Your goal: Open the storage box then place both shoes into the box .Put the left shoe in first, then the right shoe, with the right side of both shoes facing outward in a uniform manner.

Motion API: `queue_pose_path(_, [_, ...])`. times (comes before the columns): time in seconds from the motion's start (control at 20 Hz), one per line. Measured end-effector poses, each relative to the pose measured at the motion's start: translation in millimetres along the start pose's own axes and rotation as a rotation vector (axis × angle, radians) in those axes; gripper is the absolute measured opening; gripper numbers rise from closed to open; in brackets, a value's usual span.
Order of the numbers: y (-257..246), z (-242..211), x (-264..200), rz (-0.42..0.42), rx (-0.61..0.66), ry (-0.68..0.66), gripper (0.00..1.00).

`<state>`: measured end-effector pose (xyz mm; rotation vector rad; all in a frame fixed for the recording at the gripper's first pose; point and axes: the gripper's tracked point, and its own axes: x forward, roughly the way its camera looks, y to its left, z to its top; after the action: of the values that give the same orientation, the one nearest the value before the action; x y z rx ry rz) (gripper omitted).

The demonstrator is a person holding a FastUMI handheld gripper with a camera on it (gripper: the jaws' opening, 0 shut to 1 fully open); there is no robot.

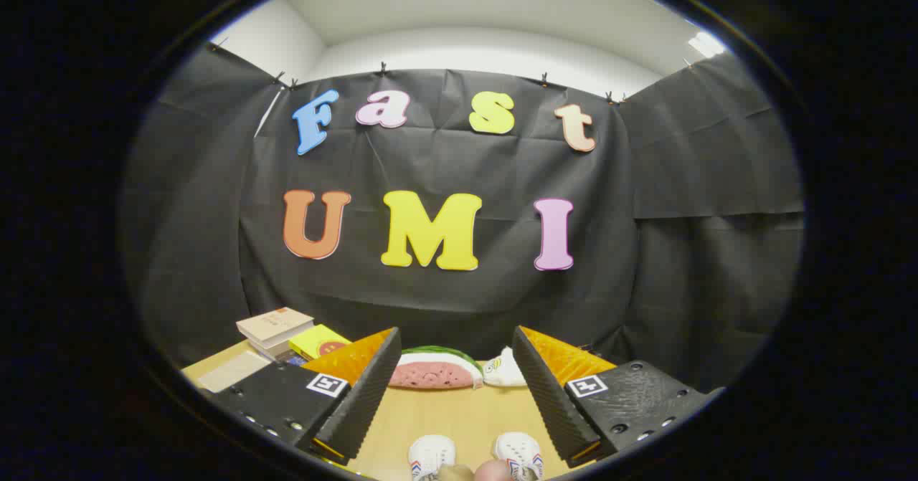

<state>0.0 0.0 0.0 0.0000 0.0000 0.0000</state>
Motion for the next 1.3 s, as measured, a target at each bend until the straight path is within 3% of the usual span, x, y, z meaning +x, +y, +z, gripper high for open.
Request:
queue_pose_path(0.8, [-12.8, -4.0, 33.4, 0.055, -0.001, 0.012, 0.95])
queue_pose_path(1.3, [-18.1, -40.2, 50.9, 0.096, -0.005, 0.071, 0.95])
